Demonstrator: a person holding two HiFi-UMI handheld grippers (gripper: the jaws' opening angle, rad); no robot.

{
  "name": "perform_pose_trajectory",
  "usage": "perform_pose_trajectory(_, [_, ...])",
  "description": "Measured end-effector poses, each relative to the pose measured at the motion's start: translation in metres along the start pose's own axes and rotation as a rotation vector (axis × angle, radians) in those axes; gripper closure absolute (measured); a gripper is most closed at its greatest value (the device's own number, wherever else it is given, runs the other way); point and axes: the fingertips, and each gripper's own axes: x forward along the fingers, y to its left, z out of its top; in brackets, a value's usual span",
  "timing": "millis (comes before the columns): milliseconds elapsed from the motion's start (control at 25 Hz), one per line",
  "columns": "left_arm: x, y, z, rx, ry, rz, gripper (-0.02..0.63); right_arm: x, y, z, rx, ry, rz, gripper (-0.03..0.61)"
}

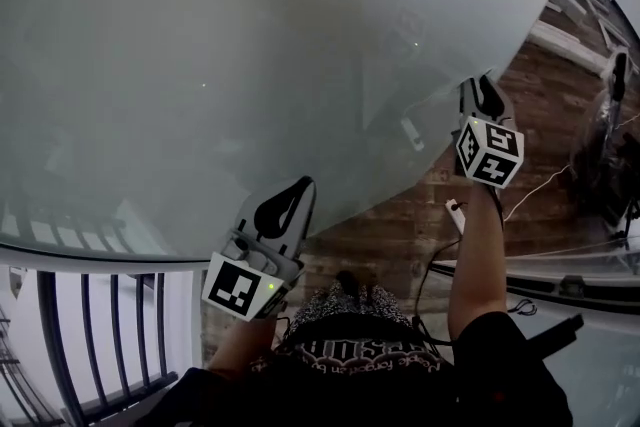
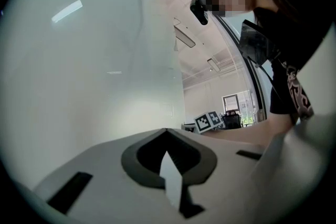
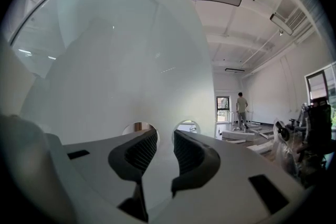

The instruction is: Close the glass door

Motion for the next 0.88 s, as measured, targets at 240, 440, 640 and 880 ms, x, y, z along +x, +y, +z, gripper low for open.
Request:
perform_pose_trajectory(240, [-0.004,-0.032,0.007,-0.009,-0.030,0.042,0.612,-0.046,-0.015,-0.006,0.007,-0.013,-0.050,0.474])
perform_pose_trajectory(440, [-0.016,-0.051,0.016,0.002,-0.056,0.072,0.612,-0.088,-0.014,-0.005,0.009,-0.021,-0.068,0.474])
perform_pose_trajectory(640, [-0.006,-0.069,0.029,0.064,-0.070,0.001,0.612,-0.118,-0.012,-0.006,0.009,-0.028,-0.076,0.474])
perform_pose_trajectory(880, [0.022,-0.100,0.047,0.099,-0.098,-0.083,0.612,-0.148,-0.027,-0.011,0.016,-0.028,-0.090,0.474])
